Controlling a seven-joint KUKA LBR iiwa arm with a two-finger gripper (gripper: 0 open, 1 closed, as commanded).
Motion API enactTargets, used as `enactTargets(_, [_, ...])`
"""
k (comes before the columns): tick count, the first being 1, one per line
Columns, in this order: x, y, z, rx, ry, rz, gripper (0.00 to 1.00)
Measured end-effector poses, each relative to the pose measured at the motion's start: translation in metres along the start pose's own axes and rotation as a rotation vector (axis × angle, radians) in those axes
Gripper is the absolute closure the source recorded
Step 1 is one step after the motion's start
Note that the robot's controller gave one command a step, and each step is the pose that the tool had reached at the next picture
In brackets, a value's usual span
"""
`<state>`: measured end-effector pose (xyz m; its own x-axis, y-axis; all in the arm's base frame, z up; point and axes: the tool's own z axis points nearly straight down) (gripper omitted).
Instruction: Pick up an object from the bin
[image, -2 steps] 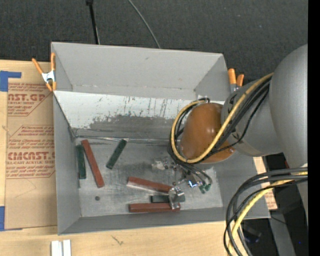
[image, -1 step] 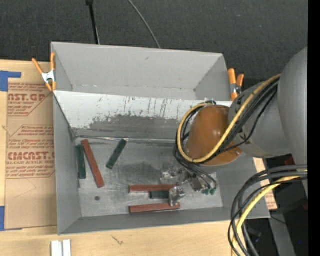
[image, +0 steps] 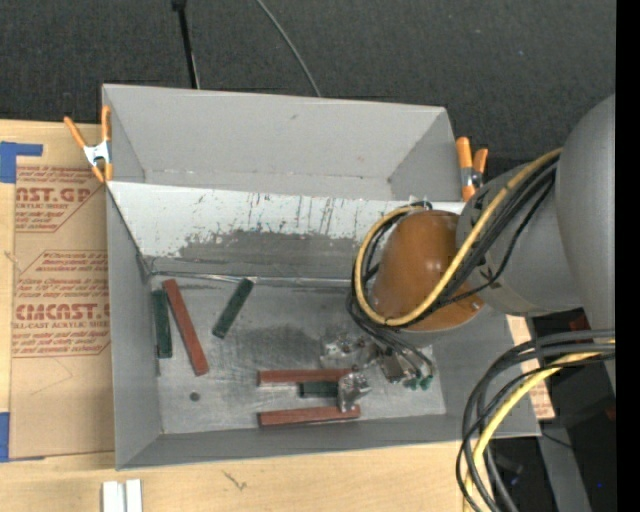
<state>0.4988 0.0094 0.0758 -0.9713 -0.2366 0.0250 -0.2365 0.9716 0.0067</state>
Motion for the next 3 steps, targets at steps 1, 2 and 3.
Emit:
enactTargets(1, [0.0007, 0.0002, -0.0015, 0.002, -0.005, 0.000, 1.00])
enactTargets(2, [0.0009, 0.0001, -0.0028, 0.003, -0.009, 0.000, 1.00])
enactTargets(3, [0.0020, 0.0001, -0.0114, 0.005, -0.013, 0.001, 1.00])
